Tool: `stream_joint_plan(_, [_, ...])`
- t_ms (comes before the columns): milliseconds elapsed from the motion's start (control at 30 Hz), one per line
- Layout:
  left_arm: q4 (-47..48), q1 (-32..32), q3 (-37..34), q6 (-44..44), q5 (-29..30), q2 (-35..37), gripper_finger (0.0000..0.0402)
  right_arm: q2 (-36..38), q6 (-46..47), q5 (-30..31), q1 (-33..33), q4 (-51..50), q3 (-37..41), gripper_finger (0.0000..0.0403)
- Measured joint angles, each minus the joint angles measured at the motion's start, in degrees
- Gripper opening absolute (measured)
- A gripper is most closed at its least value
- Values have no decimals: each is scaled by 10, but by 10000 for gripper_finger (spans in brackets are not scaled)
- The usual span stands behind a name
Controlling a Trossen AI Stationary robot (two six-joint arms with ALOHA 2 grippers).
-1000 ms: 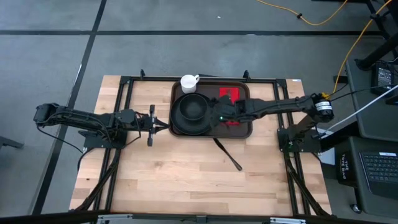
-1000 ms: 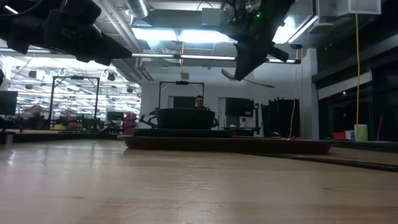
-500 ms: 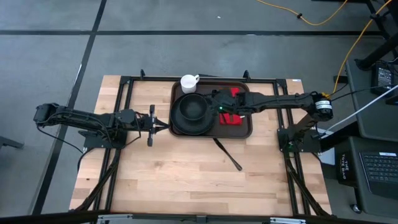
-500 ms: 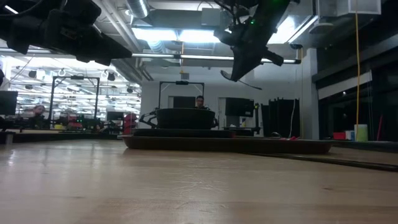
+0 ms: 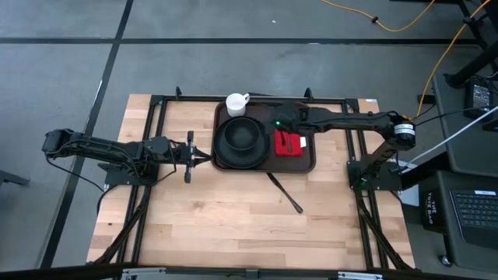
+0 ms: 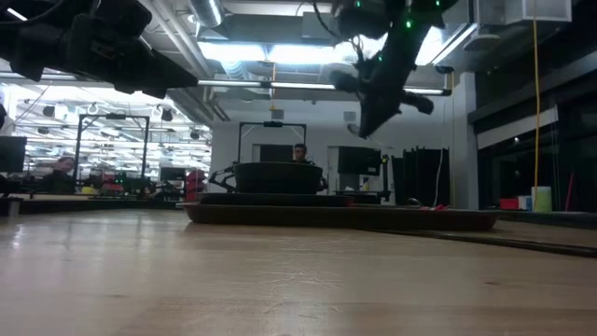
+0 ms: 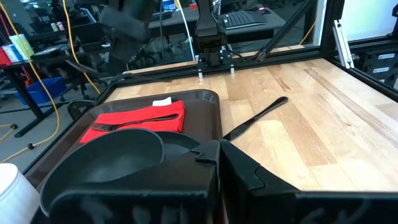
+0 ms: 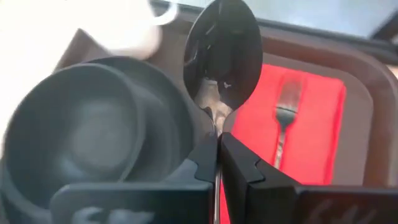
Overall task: Set up tray
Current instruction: Put the black spoon on the red napkin to the left of the black fork
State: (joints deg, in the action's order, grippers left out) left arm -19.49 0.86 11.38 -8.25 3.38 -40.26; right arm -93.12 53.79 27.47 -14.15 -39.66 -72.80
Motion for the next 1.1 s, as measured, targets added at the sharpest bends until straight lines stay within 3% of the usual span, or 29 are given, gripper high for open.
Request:
stream_joint_plan(533, [0, 0, 0, 0, 0, 0, 4, -5, 30, -55, -39, 142, 137, 12])
stream_joint_plan(1100, [0, 0, 0, 0, 0, 0, 4, -19, 18, -123, -110, 165, 131, 12])
